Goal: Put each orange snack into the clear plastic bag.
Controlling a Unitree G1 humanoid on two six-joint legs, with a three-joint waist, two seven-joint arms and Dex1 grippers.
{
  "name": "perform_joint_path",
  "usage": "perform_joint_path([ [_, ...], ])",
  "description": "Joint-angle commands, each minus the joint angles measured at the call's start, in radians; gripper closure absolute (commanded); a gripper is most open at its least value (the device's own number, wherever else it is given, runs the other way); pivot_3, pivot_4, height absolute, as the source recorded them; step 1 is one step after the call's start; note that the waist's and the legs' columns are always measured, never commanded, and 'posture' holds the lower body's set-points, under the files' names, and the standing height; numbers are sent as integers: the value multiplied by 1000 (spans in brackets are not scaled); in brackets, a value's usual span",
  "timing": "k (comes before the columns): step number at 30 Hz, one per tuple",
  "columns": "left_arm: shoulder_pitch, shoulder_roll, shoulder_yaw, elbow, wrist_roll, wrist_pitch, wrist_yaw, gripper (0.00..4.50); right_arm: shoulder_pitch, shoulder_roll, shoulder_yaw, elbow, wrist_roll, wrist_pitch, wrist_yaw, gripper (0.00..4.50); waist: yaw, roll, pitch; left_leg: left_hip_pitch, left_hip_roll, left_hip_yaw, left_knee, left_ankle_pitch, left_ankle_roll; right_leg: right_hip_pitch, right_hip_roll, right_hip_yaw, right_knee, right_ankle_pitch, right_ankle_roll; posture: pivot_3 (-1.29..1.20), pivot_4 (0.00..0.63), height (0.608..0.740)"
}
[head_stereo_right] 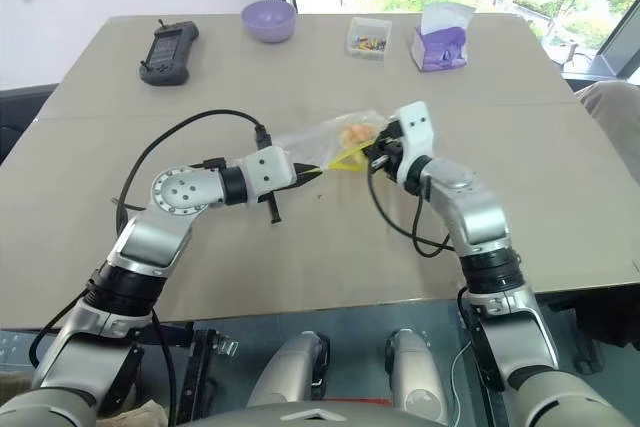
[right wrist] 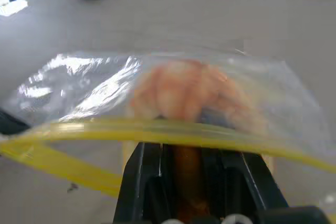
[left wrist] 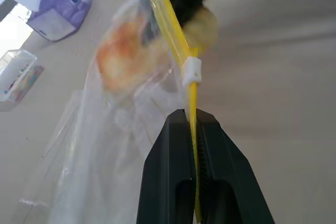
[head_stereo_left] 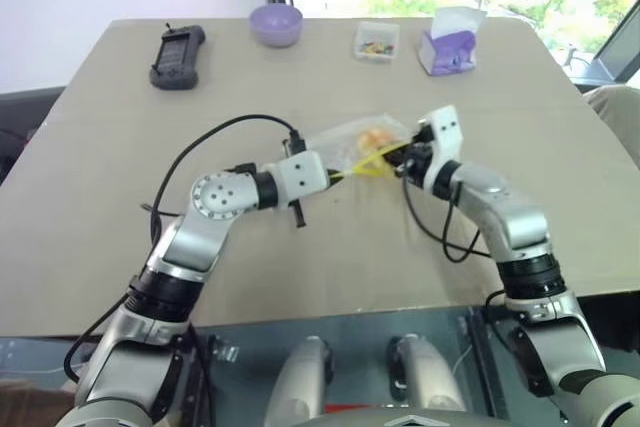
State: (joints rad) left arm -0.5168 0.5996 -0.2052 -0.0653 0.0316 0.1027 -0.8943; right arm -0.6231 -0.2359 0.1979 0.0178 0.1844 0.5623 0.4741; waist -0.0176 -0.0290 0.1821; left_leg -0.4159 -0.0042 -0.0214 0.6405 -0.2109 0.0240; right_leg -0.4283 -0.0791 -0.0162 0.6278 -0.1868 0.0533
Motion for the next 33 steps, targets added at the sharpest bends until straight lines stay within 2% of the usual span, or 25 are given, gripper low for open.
perform_joint_path([
  [1,-18,-11,4,-13,-10,-14,4,4500,-14,15,24,-31,-36,-62,-1,3795,1,0,0,0,0,0,0,0,0,0,0,0,0,0,0,0,150,740],
  [8,7,-10,28,-65,-60,16,-21,4500,-52,98,-106,24,73,49,-25,3795,3,0,0,0,0,0,0,0,0,0,0,0,0,0,0,0,150,740],
  [16,18,-16,59,-80,-128,70,-11,4500,-65,100,-148,63,113,106,-13,3795,1,0,0,0,0,0,0,0,0,0,0,0,0,0,0,0,150,740],
  [17,18,-14,67,-77,-132,83,-3,4500,-65,96,-149,63,114,108,-9,3217,0,0,0,0,0,0,0,0,0,0,0,0,0,0,0,0,150,740],
  [18,16,-15,77,-70,-137,100,9,4500,-65,88,-144,60,109,106,-5,2984,0,0,0,0,0,0,0,0,0,0,0,0,0,0,0,0,150,740],
  [21,4,-26,98,-44,-135,146,49,4500,-61,59,-122,40,77,74,0,1473,1,0,0,0,0,0,0,0,0,0,0,0,0,0,0,0,150,740],
  [22,-7,-33,107,-30,-137,172,67,4500,-57,42,-112,26,58,48,2,1113,2,0,0,0,0,0,0,0,0,0,0,0,0,0,0,0,150,740],
  [31,-127,-97,176,60,-201,345,148,4500,59,-167,-80,-193,8,-103,150,1113,4,0,0,-1,0,-1,0,0,0,0,0,-1,0,0,0,0,150,740],
  [33,-139,-98,180,64,-211,361,152,4500,79,-200,-70,-214,-26,-147,153,575,4,0,0,-1,0,-1,0,0,0,0,0,-1,0,0,0,0,150,740],
])
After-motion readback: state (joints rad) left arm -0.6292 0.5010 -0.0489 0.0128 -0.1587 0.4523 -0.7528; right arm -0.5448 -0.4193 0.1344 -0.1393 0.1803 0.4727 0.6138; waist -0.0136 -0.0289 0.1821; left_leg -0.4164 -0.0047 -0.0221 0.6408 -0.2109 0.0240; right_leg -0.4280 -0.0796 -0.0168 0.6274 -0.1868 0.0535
